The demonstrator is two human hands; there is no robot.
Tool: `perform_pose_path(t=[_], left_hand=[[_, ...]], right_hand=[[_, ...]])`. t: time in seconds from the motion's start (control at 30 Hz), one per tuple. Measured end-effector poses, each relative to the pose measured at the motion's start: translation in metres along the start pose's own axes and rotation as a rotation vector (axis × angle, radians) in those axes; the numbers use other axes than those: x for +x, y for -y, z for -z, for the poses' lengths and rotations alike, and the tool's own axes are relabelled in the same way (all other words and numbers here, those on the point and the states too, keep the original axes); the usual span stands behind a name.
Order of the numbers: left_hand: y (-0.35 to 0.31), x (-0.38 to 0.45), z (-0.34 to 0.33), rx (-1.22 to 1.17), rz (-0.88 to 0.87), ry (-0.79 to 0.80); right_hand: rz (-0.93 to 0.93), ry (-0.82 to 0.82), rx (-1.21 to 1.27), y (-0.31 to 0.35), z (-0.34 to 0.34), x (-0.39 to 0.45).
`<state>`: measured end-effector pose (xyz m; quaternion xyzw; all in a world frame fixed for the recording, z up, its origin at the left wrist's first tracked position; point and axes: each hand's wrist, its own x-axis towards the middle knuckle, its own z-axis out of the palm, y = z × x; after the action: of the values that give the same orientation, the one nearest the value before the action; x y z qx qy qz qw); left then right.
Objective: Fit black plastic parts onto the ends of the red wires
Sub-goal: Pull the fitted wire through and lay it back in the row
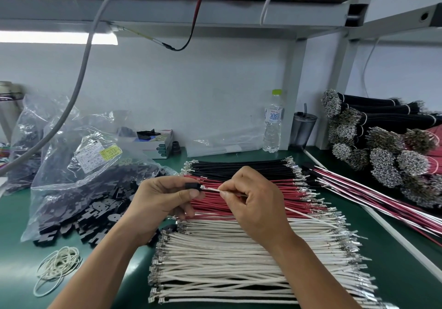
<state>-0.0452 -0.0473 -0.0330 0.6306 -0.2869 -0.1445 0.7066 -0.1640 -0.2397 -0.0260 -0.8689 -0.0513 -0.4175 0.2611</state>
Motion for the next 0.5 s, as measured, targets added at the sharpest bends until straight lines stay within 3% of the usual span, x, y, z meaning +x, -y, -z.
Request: perform_pose_path(t=[0.27,0.5], left_hand=[[-0.0009,-0.0008,-0.0005,-0.01,0.0,0.014],[0.0009,-0.0002,0.0001,0.02,0.003,0.024]], right_hand=[[0.007,0.006,0.012,0.0001,0.0019,0.0009],[0.141,-0.043,-0.202,0.006,0.0033,0.002]])
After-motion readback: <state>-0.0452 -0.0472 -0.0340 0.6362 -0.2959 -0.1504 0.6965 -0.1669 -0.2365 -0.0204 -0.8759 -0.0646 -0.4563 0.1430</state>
